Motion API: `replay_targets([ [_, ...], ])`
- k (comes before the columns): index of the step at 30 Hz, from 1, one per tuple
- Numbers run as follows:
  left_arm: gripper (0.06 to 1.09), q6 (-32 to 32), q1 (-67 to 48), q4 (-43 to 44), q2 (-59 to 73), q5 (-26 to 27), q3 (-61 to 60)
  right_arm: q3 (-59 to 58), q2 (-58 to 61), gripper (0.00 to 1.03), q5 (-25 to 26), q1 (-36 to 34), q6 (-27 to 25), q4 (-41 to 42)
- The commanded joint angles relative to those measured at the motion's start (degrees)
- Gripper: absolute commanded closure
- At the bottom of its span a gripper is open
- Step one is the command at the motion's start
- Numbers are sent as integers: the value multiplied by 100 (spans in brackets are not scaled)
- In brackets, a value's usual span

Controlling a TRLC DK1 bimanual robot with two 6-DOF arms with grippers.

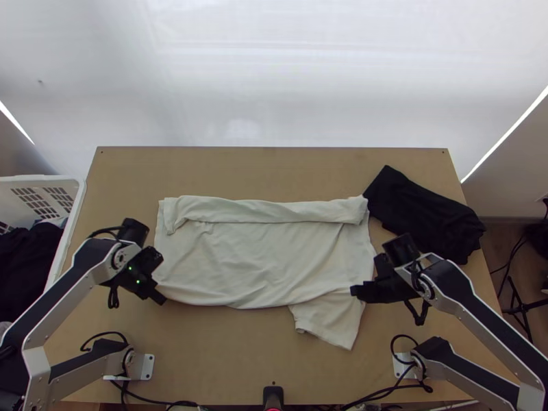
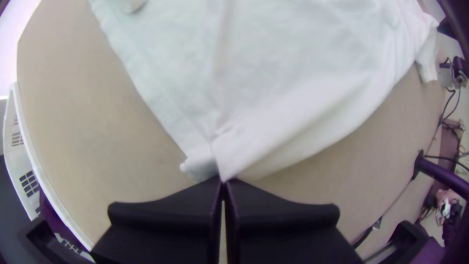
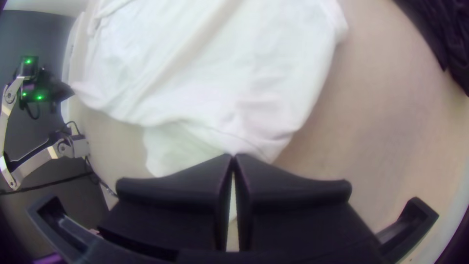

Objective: Fold the t-shirt

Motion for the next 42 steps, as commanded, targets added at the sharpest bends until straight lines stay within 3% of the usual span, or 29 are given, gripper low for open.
replay_targets([
  [1, 105, -349, 391, 96, -148, 280, 363, 508, -183, 100, -6, -95, 3, -93],
  [17, 105, -1403, 479, 668, 133, 983, 1365, 1712, 468, 100, -6, -429, -85, 144],
  [34, 105, -2089, 918, 1397, 2260, 921, 2859, 2846, 2076, 100, -6, -1475, -612, 637],
  [42, 105, -2150, 830, 1450, 2673, 877, 3343, 3496, 2832, 100, -6, -1501, -700, 707],
])
